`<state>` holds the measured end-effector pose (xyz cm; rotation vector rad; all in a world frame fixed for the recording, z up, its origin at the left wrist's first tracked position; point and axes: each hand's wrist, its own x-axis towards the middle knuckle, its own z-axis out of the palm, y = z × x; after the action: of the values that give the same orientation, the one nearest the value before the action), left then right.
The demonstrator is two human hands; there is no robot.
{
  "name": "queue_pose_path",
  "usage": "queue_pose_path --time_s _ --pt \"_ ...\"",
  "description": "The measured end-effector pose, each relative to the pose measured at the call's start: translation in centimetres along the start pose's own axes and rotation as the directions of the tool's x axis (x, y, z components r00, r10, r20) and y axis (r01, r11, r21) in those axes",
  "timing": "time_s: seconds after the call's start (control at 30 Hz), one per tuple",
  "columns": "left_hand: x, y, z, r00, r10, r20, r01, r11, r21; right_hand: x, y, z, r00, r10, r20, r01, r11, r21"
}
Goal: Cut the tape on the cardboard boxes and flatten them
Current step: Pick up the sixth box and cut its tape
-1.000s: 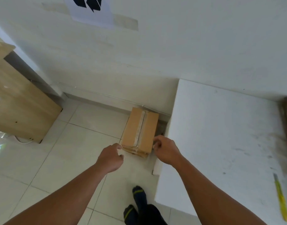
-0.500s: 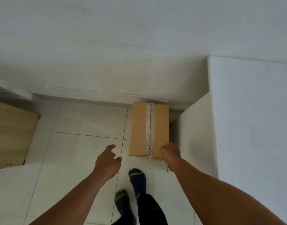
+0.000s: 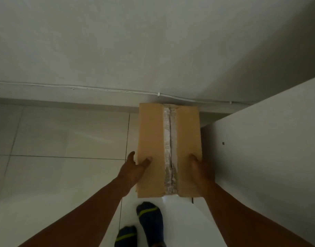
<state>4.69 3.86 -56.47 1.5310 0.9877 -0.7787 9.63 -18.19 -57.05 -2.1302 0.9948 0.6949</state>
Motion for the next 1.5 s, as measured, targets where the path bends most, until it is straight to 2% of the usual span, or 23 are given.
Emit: queue_pose_path --time_s 0.17,0.37,0.47,0.6,0.77,0.87,1.0,1.23,1.37,1.43,1.5 --pt "2.0 -2.3 0.8 0.989 0.013 0.147 0.011 0.986 -0.167 1.7 2.2 -0.3 0.99 -0.042 0.136 0.024 0.991 0.129" --pt "-1.4 -1.8 -1.2 0.97 0.082 0.229 -0.002 0.944 -0.33 -1.9 1.2 -2.7 0.961 -0.055 0.272 -0.029 0.955 0.294" --pt "-6.2 0.4 -3.4 0.966 0.139 0.216 -0.051 0.929 -0.367 -6.1 0.2 -5.0 0.938 -0.057 0.341 -0.086 0.916 0.391" --pt "-14.9 3.3 -7.7 0.958 0.209 0.197 -0.116 0.908 -0.402 -14.2 -1.7 -9.5 0.918 -0.146 0.367 -0.036 0.894 0.446" --pt "-27.8 6.2 -12.4 0.922 0.331 0.198 -0.239 0.893 -0.38 -25.3 -4.1 -17.5 0.845 -0.272 0.459 -0.005 0.857 0.516" --pt "-35.0 7.7 -13.6 0.885 0.425 0.191 -0.331 0.862 -0.384 -31.3 -5.4 -22.4 0.818 -0.367 0.443 0.071 0.829 0.555" --pt "-42.4 9.7 -13.2 0.821 0.509 0.259 -0.417 0.844 -0.338 -36.9 -5.4 -29.4 0.811 -0.446 0.379 0.164 0.795 0.584" --pt "-49.0 14.6 -5.5 0.749 0.55 0.369 -0.467 0.833 -0.296 -39.6 -1.9 -41.3 0.844 -0.487 0.223 0.283 0.759 0.586" --pt "-51.2 16.9 -0.5 0.708 0.597 0.377 -0.487 0.8 -0.351 -39.3 2.2 -44.5 0.851 -0.459 0.257 0.19 0.723 0.664" --pt "-52.2 18.4 0.9 0.679 0.614 0.402 -0.527 0.79 -0.314 -38.6 4.1 -44.9 0.84 -0.471 0.269 0.13 0.657 0.743" --pt "-53.1 19.8 2.4 0.684 0.613 0.396 -0.547 0.79 -0.277 -37.7 5.2 -45.7 0.817 -0.505 0.279 0.092 0.591 0.801"
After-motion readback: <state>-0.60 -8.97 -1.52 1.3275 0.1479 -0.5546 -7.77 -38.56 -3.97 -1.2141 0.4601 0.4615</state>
